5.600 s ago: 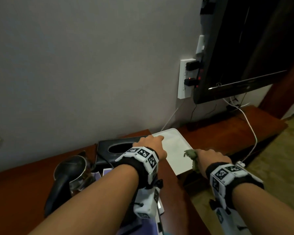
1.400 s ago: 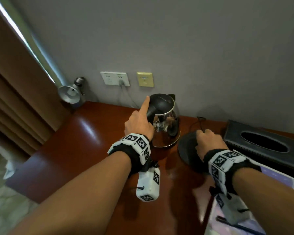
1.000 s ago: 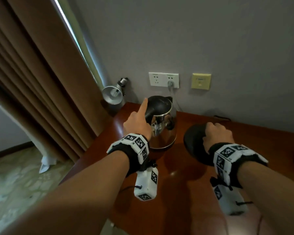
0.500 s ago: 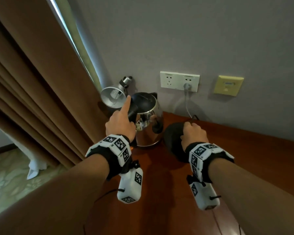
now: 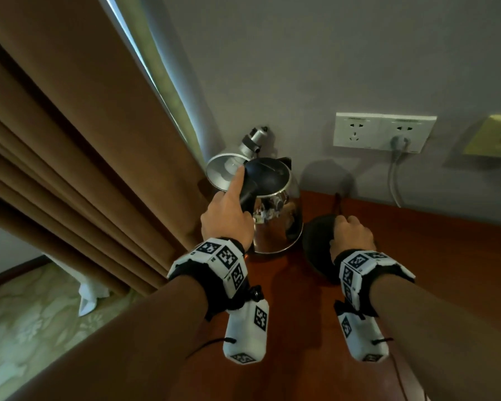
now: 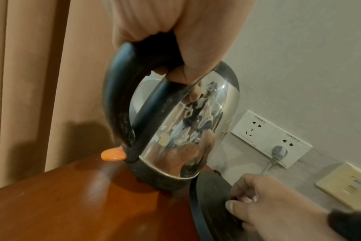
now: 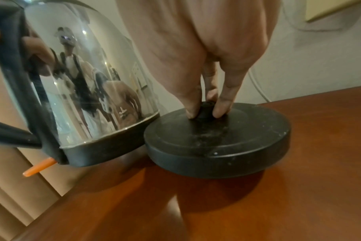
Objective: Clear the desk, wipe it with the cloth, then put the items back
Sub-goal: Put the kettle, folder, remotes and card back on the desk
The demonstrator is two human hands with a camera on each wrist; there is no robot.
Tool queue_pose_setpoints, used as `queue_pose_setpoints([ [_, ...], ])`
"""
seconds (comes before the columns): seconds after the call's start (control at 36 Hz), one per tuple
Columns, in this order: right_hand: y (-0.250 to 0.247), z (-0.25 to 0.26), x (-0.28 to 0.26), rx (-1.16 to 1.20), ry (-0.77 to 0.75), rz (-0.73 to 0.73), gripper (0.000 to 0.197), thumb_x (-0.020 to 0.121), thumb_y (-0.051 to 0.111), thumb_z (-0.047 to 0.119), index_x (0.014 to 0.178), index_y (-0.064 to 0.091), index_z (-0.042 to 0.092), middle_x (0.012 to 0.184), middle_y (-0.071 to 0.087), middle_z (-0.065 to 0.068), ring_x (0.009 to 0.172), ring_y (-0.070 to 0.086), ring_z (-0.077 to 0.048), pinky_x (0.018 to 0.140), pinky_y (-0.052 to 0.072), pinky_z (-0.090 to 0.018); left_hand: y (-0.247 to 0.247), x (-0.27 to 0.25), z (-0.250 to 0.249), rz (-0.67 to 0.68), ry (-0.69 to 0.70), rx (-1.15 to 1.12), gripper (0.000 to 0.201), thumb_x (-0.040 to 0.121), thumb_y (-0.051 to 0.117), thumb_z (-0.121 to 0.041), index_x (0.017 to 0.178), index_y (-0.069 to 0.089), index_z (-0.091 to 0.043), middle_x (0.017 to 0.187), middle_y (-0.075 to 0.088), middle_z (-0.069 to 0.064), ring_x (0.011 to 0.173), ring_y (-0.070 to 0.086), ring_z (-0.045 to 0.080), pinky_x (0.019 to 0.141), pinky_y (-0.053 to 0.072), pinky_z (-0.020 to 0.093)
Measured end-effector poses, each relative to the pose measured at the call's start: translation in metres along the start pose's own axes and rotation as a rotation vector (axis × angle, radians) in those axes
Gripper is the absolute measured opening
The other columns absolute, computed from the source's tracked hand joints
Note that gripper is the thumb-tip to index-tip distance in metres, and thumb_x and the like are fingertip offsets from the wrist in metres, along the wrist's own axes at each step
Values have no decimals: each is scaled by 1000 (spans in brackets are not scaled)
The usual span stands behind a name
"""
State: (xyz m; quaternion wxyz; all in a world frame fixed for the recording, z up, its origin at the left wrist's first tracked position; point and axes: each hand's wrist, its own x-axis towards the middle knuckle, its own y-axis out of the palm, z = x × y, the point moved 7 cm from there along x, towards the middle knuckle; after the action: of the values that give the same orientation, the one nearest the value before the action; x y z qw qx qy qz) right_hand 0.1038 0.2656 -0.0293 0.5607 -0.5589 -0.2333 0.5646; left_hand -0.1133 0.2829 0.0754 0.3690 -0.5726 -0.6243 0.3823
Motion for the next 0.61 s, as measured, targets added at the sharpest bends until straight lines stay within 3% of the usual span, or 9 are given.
queue_pose_setpoints([
  [0.14, 13, 14, 25, 28, 52, -8, 50, 91, 61, 12, 135, 39, 5, 136, 40, -16, 125, 39, -42, 97, 43, -46, 0, 16, 16, 6, -16, -7, 86, 90, 56, -11, 150, 9, -50, 103, 46, -7, 85, 45, 13, 73, 36, 27],
  [0.42, 37, 36, 53, -29, 55, 13, 47, 91, 58, 8, 133, 39, 4, 135, 37, -19, 125, 34, -42, 96, 41, -47, 15, 27, 26, 52, -28, -37, 87, 90, 56, -10, 149, 7, -52, 104, 51, -5, 95, 57, 20, 75, 37, 27],
  [0.61, 20, 28, 50, -56, -13, 82, 47, 93, 60, 22, 134, 40, 9, 130, 41, -16, 122, 41, -38, 93, 46, -46, 11, 32, 9, 43, -10, -49, 86, 89, 55, -8, 149, 10, -50, 114, 55, -2, 101, 57, 24, 86, 47, 36],
])
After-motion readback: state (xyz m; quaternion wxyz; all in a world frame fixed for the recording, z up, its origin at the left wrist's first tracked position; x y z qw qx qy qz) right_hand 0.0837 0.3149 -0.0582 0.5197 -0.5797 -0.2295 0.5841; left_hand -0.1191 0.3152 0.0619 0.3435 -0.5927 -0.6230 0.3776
